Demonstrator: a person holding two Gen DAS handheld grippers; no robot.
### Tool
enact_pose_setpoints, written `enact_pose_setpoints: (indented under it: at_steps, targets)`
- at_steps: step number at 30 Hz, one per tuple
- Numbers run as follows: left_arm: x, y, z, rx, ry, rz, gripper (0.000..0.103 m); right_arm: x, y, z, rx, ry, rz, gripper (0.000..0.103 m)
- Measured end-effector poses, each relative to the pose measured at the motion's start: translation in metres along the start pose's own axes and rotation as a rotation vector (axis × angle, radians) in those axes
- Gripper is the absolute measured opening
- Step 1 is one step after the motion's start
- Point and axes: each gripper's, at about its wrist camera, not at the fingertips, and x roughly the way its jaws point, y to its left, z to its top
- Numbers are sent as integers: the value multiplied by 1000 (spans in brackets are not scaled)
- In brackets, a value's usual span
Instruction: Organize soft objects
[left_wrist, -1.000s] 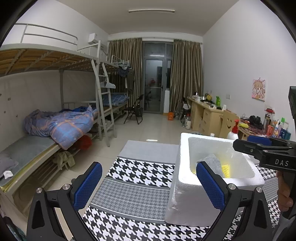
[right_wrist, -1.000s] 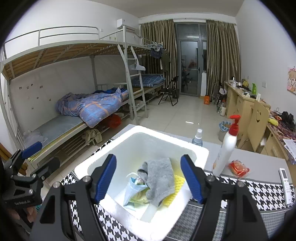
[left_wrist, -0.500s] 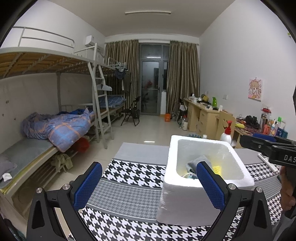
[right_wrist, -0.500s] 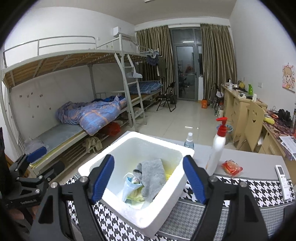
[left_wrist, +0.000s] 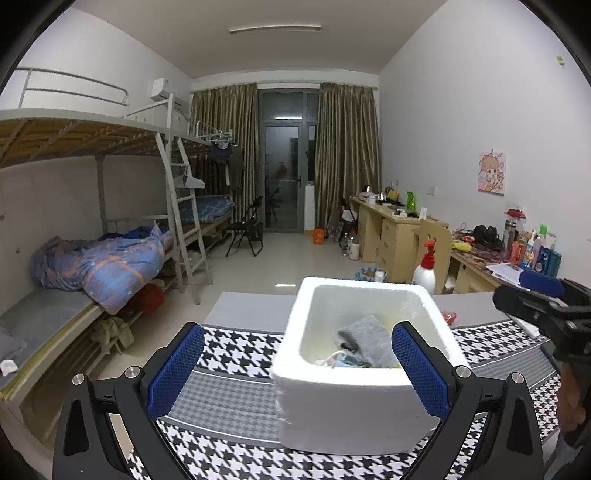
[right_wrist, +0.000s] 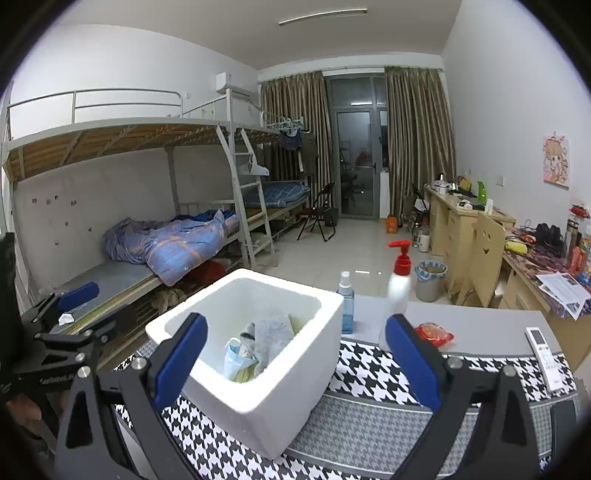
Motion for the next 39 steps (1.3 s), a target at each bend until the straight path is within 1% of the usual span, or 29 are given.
enact_pose_setpoints:
  at_steps: [4,11,16,25,32,37,39]
  targets:
    - [-5,-8,4,4,-20,-21,102,-11,-4,-5,1,-20,-55,102]
    - [-16,-28,5,40,-44,-52,102,-32,-16,-8,37,-56,-68,102]
    - [-19,-35,5,40,-50,-74,102,-40,-23,-12,27,-69,-106,102]
    - [-30,-44,1,28,-74,-85,102,-61,-26,-20,33,-94,-117,102]
    - [-40,-55,-4,46,-104,-118,102,-66,-23,-29,25,-106,-117,102]
    - [-47,-60,-7,55,-134,-82,102,-72,-20,-34,16,-117,-105,102]
    - [-48,-61,-9,51,-134,-81,102,-76,-19,-37,11,-121,-104,102]
